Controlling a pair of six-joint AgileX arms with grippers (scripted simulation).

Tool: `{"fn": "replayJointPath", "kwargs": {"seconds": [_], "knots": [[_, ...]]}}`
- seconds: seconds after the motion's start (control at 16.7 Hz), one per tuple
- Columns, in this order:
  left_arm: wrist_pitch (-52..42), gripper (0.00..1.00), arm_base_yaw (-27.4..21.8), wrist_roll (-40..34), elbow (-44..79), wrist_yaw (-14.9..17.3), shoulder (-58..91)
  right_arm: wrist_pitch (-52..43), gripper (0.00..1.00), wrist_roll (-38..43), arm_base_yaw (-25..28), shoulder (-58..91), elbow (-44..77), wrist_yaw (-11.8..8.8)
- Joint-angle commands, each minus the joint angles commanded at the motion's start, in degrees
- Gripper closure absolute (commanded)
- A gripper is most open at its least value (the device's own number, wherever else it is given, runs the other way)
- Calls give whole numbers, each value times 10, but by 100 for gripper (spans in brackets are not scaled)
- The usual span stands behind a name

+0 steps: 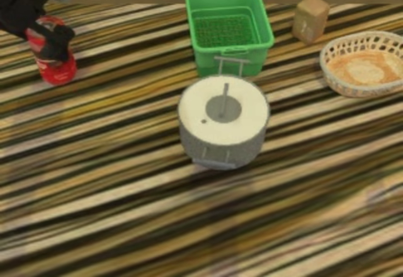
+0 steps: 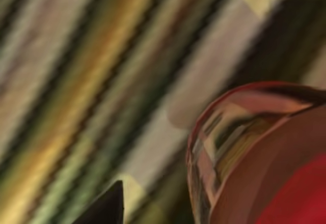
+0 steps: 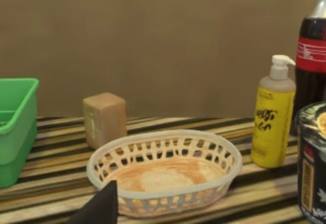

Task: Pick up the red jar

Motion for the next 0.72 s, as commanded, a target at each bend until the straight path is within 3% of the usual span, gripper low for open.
{"fn": "replayJointPath", "kwargs": {"seconds": [0.66, 0.72], "knots": [[0, 98, 0, 0, 0, 0, 0, 0, 0, 0, 0, 0, 0, 0], [0, 100, 0, 0, 0, 0, 0, 0, 0, 0, 0, 0, 0, 0]]}}
